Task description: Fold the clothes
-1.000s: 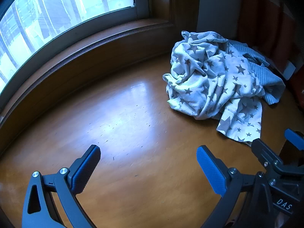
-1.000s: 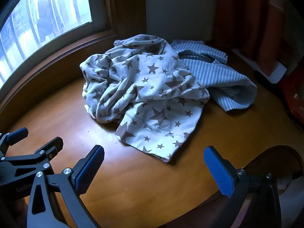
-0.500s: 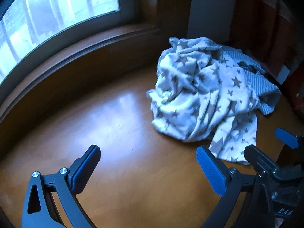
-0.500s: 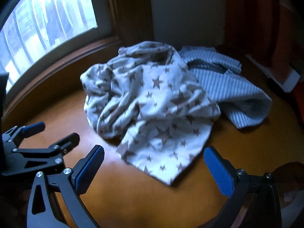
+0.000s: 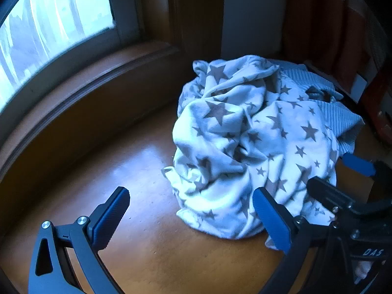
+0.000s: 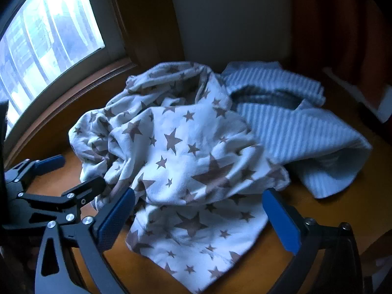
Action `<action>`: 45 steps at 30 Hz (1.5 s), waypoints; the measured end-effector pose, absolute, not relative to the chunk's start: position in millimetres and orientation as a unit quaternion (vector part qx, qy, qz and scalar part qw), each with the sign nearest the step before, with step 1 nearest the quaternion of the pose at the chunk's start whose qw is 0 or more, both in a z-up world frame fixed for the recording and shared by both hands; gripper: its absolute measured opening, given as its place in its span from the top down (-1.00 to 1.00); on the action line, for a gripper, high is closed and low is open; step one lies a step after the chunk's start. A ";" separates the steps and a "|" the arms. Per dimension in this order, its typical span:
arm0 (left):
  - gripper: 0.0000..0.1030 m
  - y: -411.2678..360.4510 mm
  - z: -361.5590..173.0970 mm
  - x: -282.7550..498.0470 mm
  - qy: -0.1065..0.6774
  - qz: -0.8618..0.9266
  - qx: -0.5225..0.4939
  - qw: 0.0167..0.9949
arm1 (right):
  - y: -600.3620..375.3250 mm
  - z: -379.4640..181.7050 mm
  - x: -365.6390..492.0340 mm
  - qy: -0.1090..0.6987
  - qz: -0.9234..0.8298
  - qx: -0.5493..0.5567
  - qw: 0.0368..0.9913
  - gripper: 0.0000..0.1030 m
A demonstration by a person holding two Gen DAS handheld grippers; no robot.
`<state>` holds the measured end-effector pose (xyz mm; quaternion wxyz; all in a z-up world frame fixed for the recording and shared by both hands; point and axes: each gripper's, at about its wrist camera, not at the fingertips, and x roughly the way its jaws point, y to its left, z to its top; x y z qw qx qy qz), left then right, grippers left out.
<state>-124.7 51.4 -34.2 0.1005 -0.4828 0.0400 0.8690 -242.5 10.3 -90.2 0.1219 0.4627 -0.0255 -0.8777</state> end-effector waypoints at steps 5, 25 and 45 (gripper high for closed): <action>-0.03 52.3 -40.6 -124.4 0.008 0.858 -0.493 0.142 | 3.9 -108.3 -252.0 -0.042 -0.859 0.489 0.142 0.34; 0.29 -33.6 17.5 -26.9 -0.020 0.900 -0.429 0.076 | -86.9 -31.7 -153.0 0.009 -0.855 0.371 0.363 0.63; 0.27 -59.1 7.0 21.2 -0.029 0.874 -0.465 0.139 | -92.5 -23.3 -105.3 -0.043 -0.841 0.396 0.367 -0.01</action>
